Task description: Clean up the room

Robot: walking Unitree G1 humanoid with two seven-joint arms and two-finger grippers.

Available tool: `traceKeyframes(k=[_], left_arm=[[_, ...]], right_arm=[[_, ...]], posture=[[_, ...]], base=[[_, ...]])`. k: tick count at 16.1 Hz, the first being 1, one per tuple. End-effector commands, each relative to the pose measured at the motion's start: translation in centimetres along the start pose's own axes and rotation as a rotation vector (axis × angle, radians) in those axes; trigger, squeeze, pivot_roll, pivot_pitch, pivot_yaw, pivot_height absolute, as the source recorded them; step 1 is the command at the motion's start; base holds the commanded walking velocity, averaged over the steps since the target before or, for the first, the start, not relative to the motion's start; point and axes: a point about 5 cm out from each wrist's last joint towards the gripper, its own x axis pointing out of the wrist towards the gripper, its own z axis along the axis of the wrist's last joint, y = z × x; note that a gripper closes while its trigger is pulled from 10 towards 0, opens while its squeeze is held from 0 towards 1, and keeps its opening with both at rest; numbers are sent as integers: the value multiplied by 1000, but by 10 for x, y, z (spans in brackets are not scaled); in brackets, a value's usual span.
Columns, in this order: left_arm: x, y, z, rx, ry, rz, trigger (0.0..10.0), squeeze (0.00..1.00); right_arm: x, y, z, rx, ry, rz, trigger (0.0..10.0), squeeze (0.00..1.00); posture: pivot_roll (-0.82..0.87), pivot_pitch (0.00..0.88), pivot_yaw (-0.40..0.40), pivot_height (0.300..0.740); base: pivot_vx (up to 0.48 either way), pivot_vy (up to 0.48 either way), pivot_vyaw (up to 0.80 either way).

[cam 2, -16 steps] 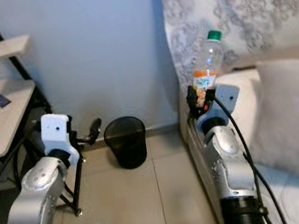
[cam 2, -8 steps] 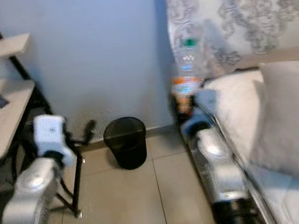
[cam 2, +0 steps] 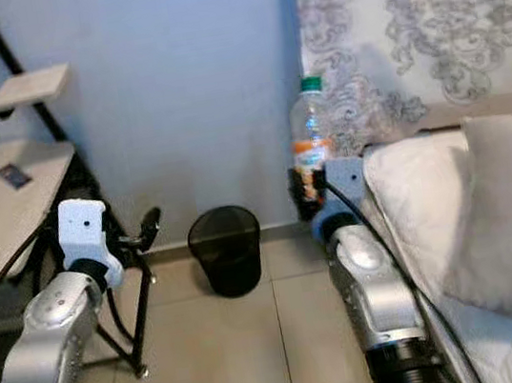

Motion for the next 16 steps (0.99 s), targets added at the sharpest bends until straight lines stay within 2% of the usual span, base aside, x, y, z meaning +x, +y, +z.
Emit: traceKeyframes(k=[1, 2, 3, 5, 6, 8, 10, 13, 15, 16], left_arm=[[1, 1, 3, 17, -9, -4, 10000, 0], [1, 1, 3, 18, -11, -3, 10000, 0], [1, 1, 3, 21, -12, -3, 10000, 0], [2, 1, 4, 22, -14, -4, 10000, 0], [2, 1, 4, 23, -14, -6, 10000, 0], [3, 1, 4, 24, -16, -8, 10000, 0], [3, 1, 5, 25, -18, -9, 10000, 0], [3, 1, 4, 24, -19, -8, 10000, 0], [4, 1, 4, 23, -17, -8, 10000, 0], [5, 1, 4, 23, -17, -8, 10000, 0]], right_arm=[[1, -6, 5, -24, -35, -53, 10000, 0], [0, -1, 4, 55, -23, 12, 10000, 0], [0, 0, 4, 50, -22, 15, 10000, 0], [0, -3, 2, -14, -21, -17, 10000, 0], [0, -1, 1, -3, -18, -9, 10000, 0], [1, -1, 5, -83, -74, -59, 10000, 0], [3, -3, 6, -100, -80, -92, 10000, 0], [3, 0, 7, -22, -74, -34, 10000, 0], [4, -2, 7, 35, -64, -37, 10000, 0], [5, -3, 7, 20, -56, -45, 10000, 0]], posture=[[67, 0, 62, 740], [66, 0, 63, 740], [64, 0, 65, 740], [62, 0, 67, 740], [61, 0, 68, 740], [60, 0, 69, 740], [60, 0, 69, 740], [61, 0, 67, 740], [61, 0, 64, 740], [61, 0, 64, 740]], base=[[330, 0, 0], [334, 0, 0], [330, 0, 0], [334, 0, 0], [334, 0, 0], [330, 0, 0], [332, 0, 0], [333, 0, 0], [334, 0, 0], [337, 0, 0]])
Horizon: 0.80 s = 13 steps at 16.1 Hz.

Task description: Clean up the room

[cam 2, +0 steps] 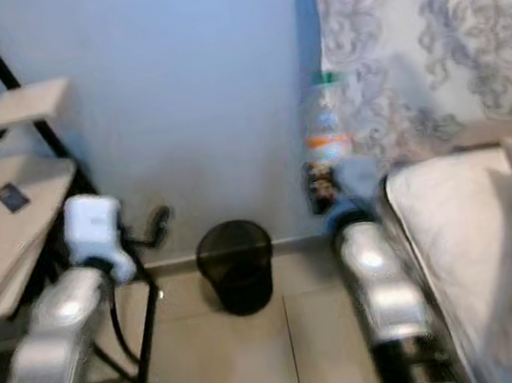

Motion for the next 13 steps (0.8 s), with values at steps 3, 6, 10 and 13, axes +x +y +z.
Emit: traceKeyframes(k=[3, 6, 10, 13], left_arm=[[0, 12, 5, 13, -13, 39, 10000, 0], [1, 10, 4, 12, -13, 34, 10000, 0], [1, 9, 1, 15, -1, 27, 10000, 0], [1, 9, 0, 29, 4, 23, 10000, 0]], right_arm=[[5, 10, 0, 7, 14, 11, 10000, 0], [5, 9, 1, 46, 25, 28, 10000, 0], [4, 8, -4, 55, 49, 24, 10000, 0], [4, 6, -6, 37, 73, 29, 10000, 0]], posture=[[61, 0, 62, 740], [58, 0, 61, 740], [56, 0, 60, 740], [55, 0, 60, 740]], base=[[331, 0, 0], [333, 0, 0], [333, 0, 0], [338, 0, 0]])
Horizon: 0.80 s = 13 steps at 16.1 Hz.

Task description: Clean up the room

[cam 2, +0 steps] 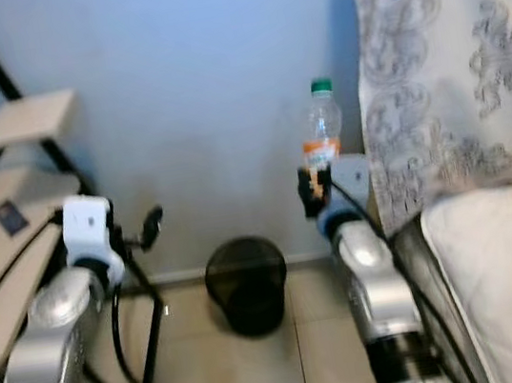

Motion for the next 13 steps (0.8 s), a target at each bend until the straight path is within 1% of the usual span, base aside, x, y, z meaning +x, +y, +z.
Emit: traceKeyframes(k=[1, 5, 7, 8, 9, 11, 12, 13], left_arm=[[1, -5, 1, 15, -3, -23, 10000, 0], [1, -5, 0, 24, -3, -28, 10000, 0], [1, -5, 0, 30, -3, -30, 10000, 0], [1, -5, 0, 31, -3, -31, 10000, 0], [0, -5, 0, 33, -2, -33, 10000, 0], [0, -7, -3, 42, 12, -51, 10000, 0], [-1, -7, -4, 48, 18, -57, 10000, 0], [-2, -7, -6, 56, 25, -67, 10000, 0]], right_arm=[[-1, -10, -2, -7, 23, -32, 10000, 0], [-1, -9, -4, 9, 33, -29, 10000, 0], [-2, -8, -11, -8, 92, 7, 10000, 0], [-2, -8, -12, -13, 101, 11, 10000, 0], [-3, -8, -17, -46, 136, 18, 10000, 0], [-6, -9, -36, -176, 271, 105, 10000, 0], [-7, -8, -38, -192, 284, 141, 10000, 0], [-9, -5, -40, -226, 299, 210, 10000, 0]], posture=[[54, 0, 59, 740], [55, 0, 58, 740], [54, 0, 60, 740], [54, 0, 60, 740], [53, 0, 62, 740], [53, 0, 65, 740], [53, 0, 65, 740], [55, 0, 65, 740]], base=[[337, 0, 0], [339, 0, 0], [337, 0, 0], [337, 0, 0], [337, 0, 0], [339, 0, 0], [345, 0, 0], [341, 0, 0]])
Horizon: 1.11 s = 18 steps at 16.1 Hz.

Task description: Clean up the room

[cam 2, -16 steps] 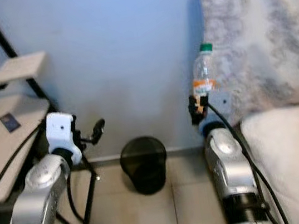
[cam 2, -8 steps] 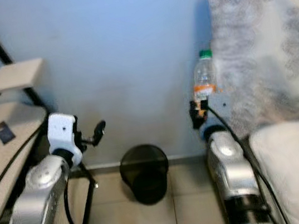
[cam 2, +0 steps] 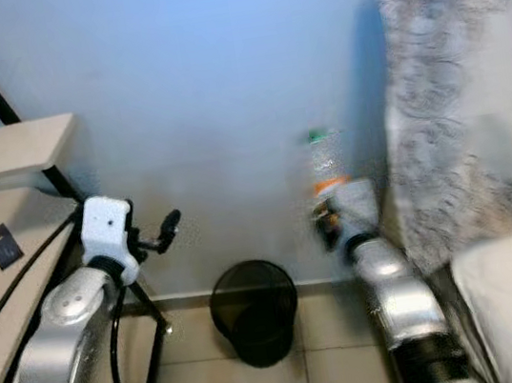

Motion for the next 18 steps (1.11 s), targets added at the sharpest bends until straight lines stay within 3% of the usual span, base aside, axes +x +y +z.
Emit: traceKeyframes(k=[1, 6, 9, 11, 14, 18], left_arm=[[1, -1, 2, 6, -4, -11, 10000, 0], [-1, -1, 1, 13, 1, -20, 10000, 0], [-1, -2, 0, 41, 15, -59, 10000, 0], [-1, -3, -2, 58, 31, -96, 10000, 0], [-7, -11, -10, 119, 81, -275, 10000, 0], [-17, -11, -24, 280, 203, -541, 10000, 0]], right_arm=[[-2, 0, 2, -9, -2, 49, 10000, 0], [-3, 11, 1, -76, 6, 163, 10000, 0], [-3, 7, -3, -109, 41, 164, 10000, 0], [-4, 7, -11, -211, 118, 236, 10000, 0], [-3, 12, -22, -364, 213, 407, 10000, 0], [18, 13, -34, -521, 277, 414, 10000, 0]], posture=[[57, 0, 64, 740], [60, 0, 63, 740], [56, 0, 72, 740], [55, 0, 74, 740], [50, 0, 84, 740], [66, 0, 74, 740]], base=[[337, 0, 0], [341, 0, 400], [340, 0, 267], [341, 0, 0], [107, 0, 0], [0, 0, 0]])
